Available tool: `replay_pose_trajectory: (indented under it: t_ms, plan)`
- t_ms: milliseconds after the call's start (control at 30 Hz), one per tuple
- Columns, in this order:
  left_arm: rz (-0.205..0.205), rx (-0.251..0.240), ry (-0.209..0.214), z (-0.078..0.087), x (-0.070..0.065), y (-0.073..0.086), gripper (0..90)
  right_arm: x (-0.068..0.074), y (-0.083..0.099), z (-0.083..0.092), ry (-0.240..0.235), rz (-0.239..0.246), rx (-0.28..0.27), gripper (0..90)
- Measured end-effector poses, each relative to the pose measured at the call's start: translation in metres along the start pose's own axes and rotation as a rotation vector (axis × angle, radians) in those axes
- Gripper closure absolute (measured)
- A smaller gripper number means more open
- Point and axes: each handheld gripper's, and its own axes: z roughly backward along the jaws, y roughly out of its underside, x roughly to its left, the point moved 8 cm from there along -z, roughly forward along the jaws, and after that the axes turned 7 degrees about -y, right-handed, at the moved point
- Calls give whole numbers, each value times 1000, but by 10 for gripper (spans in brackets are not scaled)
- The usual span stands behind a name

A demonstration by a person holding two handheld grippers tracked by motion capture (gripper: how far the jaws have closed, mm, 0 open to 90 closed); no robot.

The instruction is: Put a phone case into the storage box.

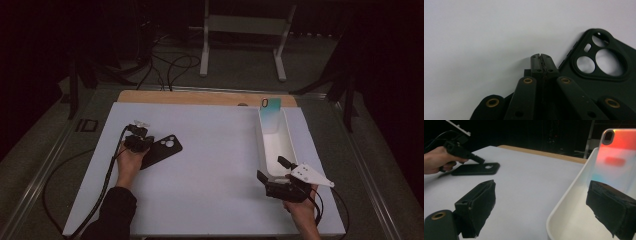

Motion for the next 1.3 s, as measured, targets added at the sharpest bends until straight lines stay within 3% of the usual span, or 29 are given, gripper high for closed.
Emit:
replay_pose_trajectory:
  t_ms: [200,233,400,433,600,667,733,833,933,1067,1133,1167,1200,1300]
  plan:
    - [2,10,24,18,-6,19,899,0,-1,1,1,1,-4,88]
    - [19,15,32,28,-9,29,899,0,-1,1,1,2,-3,88]
    - [33,6,56,42,-16,45,898,-1,-2,2,7,8,-4,88]
    - [21,0,56,45,-18,48,898,-1,-2,1,6,10,-3,88]
    - [26,-12,46,47,-18,48,866,3,-2,-2,-7,17,16,88]
    - [32,-49,35,52,-17,44,847,4,-3,-2,-5,25,16,88]
    - [36,-116,44,64,-16,38,826,3,-3,-2,-3,21,17,89]
    - [49,-237,50,92,-17,29,764,-1,-3,-1,-2,8,15,102]
    - [32,-324,71,119,-22,29,713,-3,-5,1,3,22,-6,115]
    - [18,-387,106,141,-25,37,619,-5,-5,2,8,8,-8,106]
    - [16,-396,107,144,-26,40,558,-6,-5,2,9,8,-5,106]
    - [20,-416,132,151,-27,45,558,-7,-4,2,10,9,-3,106]
    - [26,-431,126,154,-26,47,471,-7,-4,2,13,3,11,105]
    - [23,-451,113,160,-26,56,329,-6,-4,2,16,20,27,101]
